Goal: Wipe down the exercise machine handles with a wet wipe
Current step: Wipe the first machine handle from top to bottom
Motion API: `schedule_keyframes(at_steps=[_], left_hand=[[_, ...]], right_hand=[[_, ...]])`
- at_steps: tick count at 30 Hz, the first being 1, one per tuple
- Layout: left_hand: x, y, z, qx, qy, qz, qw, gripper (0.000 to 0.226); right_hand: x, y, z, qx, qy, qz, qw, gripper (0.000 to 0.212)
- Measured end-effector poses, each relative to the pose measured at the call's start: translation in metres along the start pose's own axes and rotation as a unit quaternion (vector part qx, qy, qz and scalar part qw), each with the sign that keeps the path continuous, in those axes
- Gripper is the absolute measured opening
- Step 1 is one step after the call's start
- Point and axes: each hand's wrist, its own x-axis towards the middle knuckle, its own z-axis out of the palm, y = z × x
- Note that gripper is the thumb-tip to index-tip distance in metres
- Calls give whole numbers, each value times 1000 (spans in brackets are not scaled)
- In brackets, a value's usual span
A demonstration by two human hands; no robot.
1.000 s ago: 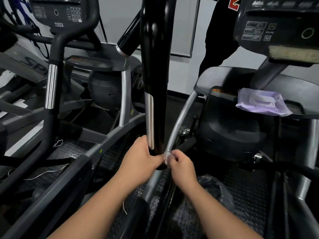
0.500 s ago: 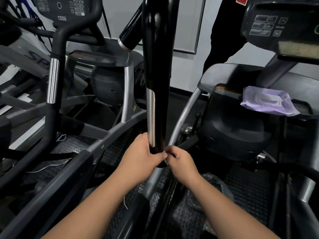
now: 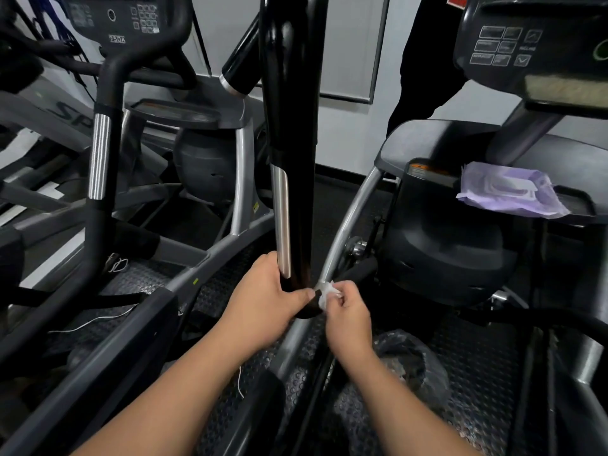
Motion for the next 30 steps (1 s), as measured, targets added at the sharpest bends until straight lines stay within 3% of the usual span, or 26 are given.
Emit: schedule_keyframes(at_steps=[4,9,14,19,24,30], left_hand=[[0,2,-1,3,-1,2,1000,28],[0,3,-1,0,-3,-1,1000,27],[2,2,0,-13,0,7,1000,30],[4,0,0,-24,-17,-2,1000,30],[6,0,0,-32,-18,0,999,36],[6,-2,1,-48,-33,-11,998,37]], right_hand=[[-30,1,14,41,-31,-43,998,18],[17,16,0,-56,14,-4,998,17],[14,7,8,-76,-70,-122,987,16],[53,5,-11,-207,-48,-83,974,19],[51,-19,0,-314,-159,-133,926,18],[80,-15,-21,-373,-95,-57,921,27]])
